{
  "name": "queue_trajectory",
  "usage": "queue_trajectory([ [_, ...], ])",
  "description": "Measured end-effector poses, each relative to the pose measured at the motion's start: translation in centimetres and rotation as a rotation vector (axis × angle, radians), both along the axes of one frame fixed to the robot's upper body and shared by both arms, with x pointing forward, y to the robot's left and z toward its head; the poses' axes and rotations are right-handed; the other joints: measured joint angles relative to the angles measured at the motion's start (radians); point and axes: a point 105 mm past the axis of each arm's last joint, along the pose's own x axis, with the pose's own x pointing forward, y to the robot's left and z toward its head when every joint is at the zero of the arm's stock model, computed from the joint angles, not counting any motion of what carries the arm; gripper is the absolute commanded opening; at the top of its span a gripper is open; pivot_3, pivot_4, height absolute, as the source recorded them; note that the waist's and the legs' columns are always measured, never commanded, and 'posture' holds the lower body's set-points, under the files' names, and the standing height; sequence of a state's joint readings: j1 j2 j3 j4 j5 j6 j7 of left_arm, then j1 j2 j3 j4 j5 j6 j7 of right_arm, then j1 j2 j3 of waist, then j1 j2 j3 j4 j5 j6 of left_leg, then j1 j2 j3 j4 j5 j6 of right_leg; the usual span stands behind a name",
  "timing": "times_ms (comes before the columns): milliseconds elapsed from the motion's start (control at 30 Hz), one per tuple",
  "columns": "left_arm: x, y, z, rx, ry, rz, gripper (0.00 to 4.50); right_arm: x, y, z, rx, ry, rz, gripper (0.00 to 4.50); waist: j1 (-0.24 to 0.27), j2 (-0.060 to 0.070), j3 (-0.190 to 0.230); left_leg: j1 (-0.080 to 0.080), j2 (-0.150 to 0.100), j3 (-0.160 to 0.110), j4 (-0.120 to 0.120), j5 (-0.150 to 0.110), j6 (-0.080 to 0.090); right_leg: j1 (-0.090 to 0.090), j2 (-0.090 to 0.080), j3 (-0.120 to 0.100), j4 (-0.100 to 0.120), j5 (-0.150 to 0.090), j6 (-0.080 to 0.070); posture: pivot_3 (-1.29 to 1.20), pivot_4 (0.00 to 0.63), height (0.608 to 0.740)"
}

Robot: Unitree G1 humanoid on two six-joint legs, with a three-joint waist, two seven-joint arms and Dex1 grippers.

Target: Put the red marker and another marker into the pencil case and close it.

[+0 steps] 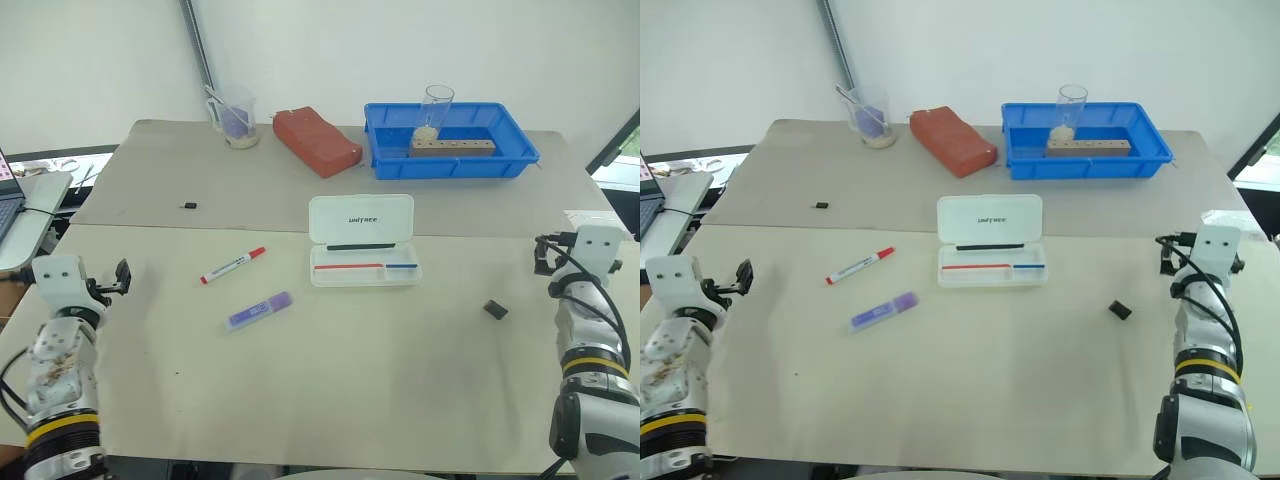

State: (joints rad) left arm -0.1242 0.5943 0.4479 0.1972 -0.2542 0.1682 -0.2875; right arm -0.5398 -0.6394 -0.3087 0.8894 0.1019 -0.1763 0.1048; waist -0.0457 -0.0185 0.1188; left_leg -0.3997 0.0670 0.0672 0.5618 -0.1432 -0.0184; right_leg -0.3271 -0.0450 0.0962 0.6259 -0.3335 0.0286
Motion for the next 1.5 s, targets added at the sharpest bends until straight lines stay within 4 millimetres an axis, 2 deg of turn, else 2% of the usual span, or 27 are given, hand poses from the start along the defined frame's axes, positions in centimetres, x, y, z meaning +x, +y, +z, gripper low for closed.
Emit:
queue_trajectory([
  [100, 2.2, -4.9, 4.3, 0.111, -0.011, -0.299, 4.46, 1.3, 3.0, 2.8, -0.058, 0.022, 0.243, 4.5, 0.008, 0.003, 0.001, -0.003, 0.0, 0.001, 0.0, 0.0, -0.003, -0.003, -0.001, -0.002, 0.001, 0.0, 0.0, 0.0, 0.15, 0.74],
  [133, 2.8, -7.1, 5.8, 0.147, -0.026, -0.406, 4.46, 1.6, 4.4, 3.8, -0.073, 0.023, 0.342, 4.5, 0.01, 0.003, 0.001, -0.004, 0.0, 0.001, 0.0, 0.0, -0.003, -0.003, -0.001, -0.001, 0.001, 0.001, 0.0, 0.0, 0.15, 0.74],
  [200, 3.6, -10.5, 7.2, 0.182, -0.028, -0.566, 4.46, 1.5, 7.1, 5.0, -0.093, 0.04, 0.512, 4.5, 0.012, 0.005, 0.0, -0.004, -0.001, 0.001, 0.0, 0.001, -0.002, -0.003, 0.0, -0.001, 0.0, 0.001, 0.0, 0.0, 0.15, 0.74],
  [233, 4.2, -13.7, 7.6, 0.205, -0.005, -0.711, 4.46, 0.5, 9.1, 5.1, -0.083, 0.082, 0.652, 4.5, 0.021, 0.005, 0.0, -0.005, -0.001, 0.0, 0.0, 0.002, 0.0, -0.003, 0.001, -0.002, 0.0, 0.0, 0.0, 0.0, 0.15, 0.74],
  [267, 4.3, -14.9, 7.7, 0.217, 0.005, -0.766, 4.46, 0.3, 10.3, 5.1, -0.077, 0.1, 0.714, 4.5, 0.021, 0.005, 0.0, -0.005, 0.0, 0.0, 0.0, 0.002, 0.001, -0.003, 0.002, -0.002, 0.0, 0.0, 0.0, 0.0, 0.15, 0.74],
  [300, 4.6, -18.1, 7.6, 0.244, 0.026, -0.895, 4.46, -0.7, 12.3, 4.9, -0.057, 0.135, 0.821, 4.5, 0.027, 0.005, 0.0, -0.007, 0.0, 0.0, 0.0, 0.004, 0.003, -0.004, 0.003, -0.001, 0.0, 0.0, 0.0, 0.0, 0.15, 0.74],
  [333, 4.5, -19.5, 7.5, 0.254, 0.031, -0.953, 4.46, -1.1, 13.5, 4.9, -0.052, 0.15, 0.878, 4.5, 0.029, 0.006, 0.0, -0.007, 0.0, 0.0, 0.001, 0.004, 0.003, -0.005, 0.003, -0.001, 0.0, 0.0, 0.0, 0.0, 0.15, 0.74],
  [400, 4.7, -24.3, 7.4, 0.254, 0.034, -1.127, 4.46, -2.7, 15.5, 4.5, -0.046, 0.214, 0.967, 4.5, 0.033, 0.006, 0.0, -0.009, -0.001, 0.0, 0.002, 0.004, 0.004, -0.007, 0.003, 0.0, 0.001, 0.0, 0.0, 0.0, 0.15, 0.74],
  [433, 4.5, -25.9, 7.3, 0.256, 0.041, -1.189, 4.46, -3.3, 16.3, 4.5, -0.043, 0.226, 0.998, 4.5, 0.034, 0.006, 0.0, -0.01, -0.001, 0.0, 0.003, 0.004, 0.004, -0.007, 0.003, 0.0, 0.001, 0.0, 0.0, 0.0, 0.15, 0.74],
  [500, 4.1, -28.7, 6.5, 0.264, 0.07, -1.299, 4.46, -4.8, 17.7, 4.6, -0.048, 0.263, 1.053, 4.5, 0.034, 0.006, 0.0, -0.011, -0.001, -0.001, 0.004, 0.004, 0.004, -0.007, 0.003, 0.0, 0.0, 0.0, 0.001, 0.0, 0.15, 0.74],
  [600, 3.3, -31.2, 3.6, 0.274, 0.163, -1.418, 4.46, -7.0, 19.1, 4.5, -0.051, 0.324, 1.101, 4.5, 0.027, 0.003, 0.002, -0.011, -0.001, -0.002, 0.004, 0.004, 0.004, -0.008, 0.004, 0.001, 0.0, 0.0, 0.001, 0.0, 0.15, 0.74],
  [800, 2.7, -33.3, -0.4, 0.319, 0.28, -1.523, 4.46, -9.4, 20.7, 4.7, -0.026, 0.364, 1.116, 4.5, 0.032, 0.002, 0.003, -0.013, -0.002, -0.004, 0.006, 0.004, 0.004, -0.008, 0.004, 0.0, 0.001, -0.001, 0.003, 0.0, 0.15, 0.74],
  [967, 3.2, -34.2, -2.0, 0.322, 0.3, -1.545, 4.46, -10.6, 21.1, 4.9, 0.007, 0.372, 1.106, 4.5, 0.035, 0.002, 0.003, -0.016, -0.002, -0.005, 0.009, 0.004, 0.005, -0.009, 0.004, -0.001, 0.0, -0.001, 0.003, 0.0, 0.15, 0.74],
  [1100, 2.8, -35.1, -3.2, 0.336, 0.321, -1.587, 2.65, -10.8, 20.7, 5.3, 0.003, 0.35, 1.069, 4.5, 0.034, 0.001, 0.003, -0.016, -0.002, -0.006, 0.009, 0.004, 0.005, -0.009, 0.004, -0.002, 0.0, -0.002, 0.004, 0.0, 0.15, 0.74],
  [1267, 2.9, -35.1, -4.0, 0.358, 0.347, -1.586, 0.22, -10.9, 20.5, 5.4, 0.005, 0.341, 1.05, 4.5, 0.031, 0.002, 0.003, -0.016, -0.002, -0.007, 0.009, 0.004, 0.005, -0.009, 0.004, -0.002, 0.0, -0.002, 0.004, 0.0, 0.15, 0.74],
  [1300, 3.0, -35.0, -4.2, 0.358, 0.352, -1.58, 0.08, -10.8, 20.5, 5.5, 0.011, 0.331, 1.048, 4.5, 0.031, 0.002, 0.003, -0.016, -0.002, -0.007, 0.009, 0.004, 0.006, -0.009, 0.005, -0.002, 0.0, -0.002, 0.004, 0.0, 0.15, 0.74],
  [1500, 3.2, -35.2, -4.2, 0.368, 0.341, -1.581, 0.08, -10.3, 20.8, 6.6, 0.002, 0.281, 1.05, 4.5, 0.032, 0.002, 0.003, -0.016, -0.002, -0.007, 0.009, 0.004, 0.006, -0.009, 0.004, -0.002, 0.001, -0.002, 0.005, 0.0, 0.15, 0.74],
])
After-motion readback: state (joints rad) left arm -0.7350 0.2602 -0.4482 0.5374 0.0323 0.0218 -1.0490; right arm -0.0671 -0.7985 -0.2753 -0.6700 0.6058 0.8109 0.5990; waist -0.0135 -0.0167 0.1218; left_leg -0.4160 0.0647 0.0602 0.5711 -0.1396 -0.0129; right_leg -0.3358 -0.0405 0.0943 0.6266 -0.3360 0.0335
